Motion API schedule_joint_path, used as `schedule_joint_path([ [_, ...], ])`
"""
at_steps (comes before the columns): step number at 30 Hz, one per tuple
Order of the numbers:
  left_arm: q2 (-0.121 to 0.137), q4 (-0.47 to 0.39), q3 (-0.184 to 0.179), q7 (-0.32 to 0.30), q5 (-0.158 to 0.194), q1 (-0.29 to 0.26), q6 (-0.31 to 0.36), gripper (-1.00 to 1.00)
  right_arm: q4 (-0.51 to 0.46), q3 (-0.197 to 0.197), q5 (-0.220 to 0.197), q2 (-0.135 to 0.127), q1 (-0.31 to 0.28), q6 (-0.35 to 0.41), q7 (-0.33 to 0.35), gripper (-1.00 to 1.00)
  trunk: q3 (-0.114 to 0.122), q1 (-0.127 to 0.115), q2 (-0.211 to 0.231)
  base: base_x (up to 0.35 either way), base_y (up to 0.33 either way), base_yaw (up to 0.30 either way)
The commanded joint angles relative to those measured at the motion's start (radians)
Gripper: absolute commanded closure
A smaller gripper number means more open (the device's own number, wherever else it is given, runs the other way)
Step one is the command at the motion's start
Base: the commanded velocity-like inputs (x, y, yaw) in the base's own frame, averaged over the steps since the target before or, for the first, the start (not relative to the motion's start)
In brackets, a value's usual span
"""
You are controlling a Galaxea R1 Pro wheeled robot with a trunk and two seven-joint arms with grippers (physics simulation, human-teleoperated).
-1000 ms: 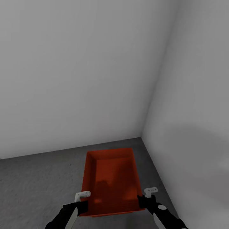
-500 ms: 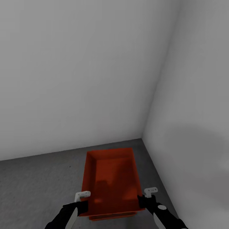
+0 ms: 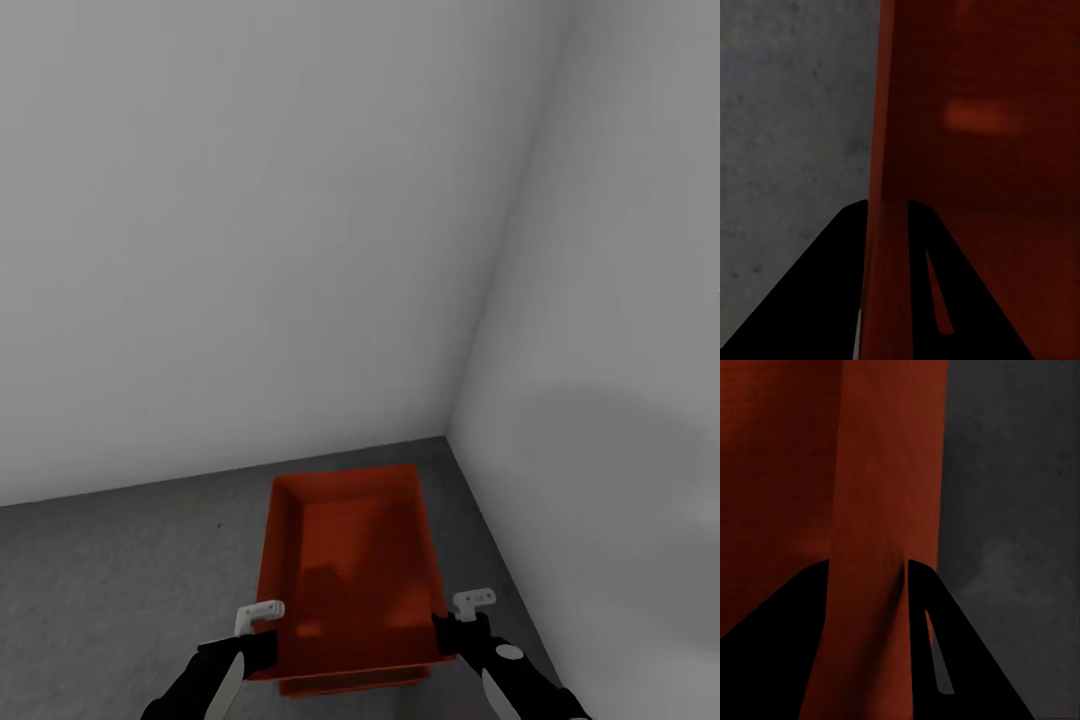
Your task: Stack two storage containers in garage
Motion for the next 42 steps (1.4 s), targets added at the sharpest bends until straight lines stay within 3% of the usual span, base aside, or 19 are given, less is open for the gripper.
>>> schedule_joint_path([
  [1,0.013,-0.031,0.007,0.026,-0.023,-0.001,-0.034,1.00,0.004,0.030,-0.011,-0.002,0.000,-0.004,0.031,1.00,-0.001,0.000,-0.001,-0.134,0.000,0.000],
  [42,0.015,-0.031,0.007,0.026,-0.021,-0.001,-0.035,1.00,0.004,0.029,-0.011,-0.002,0.000,-0.004,0.031,1.00,-0.001,0.000,-0.001,-0.009,0.000,0.008],
])
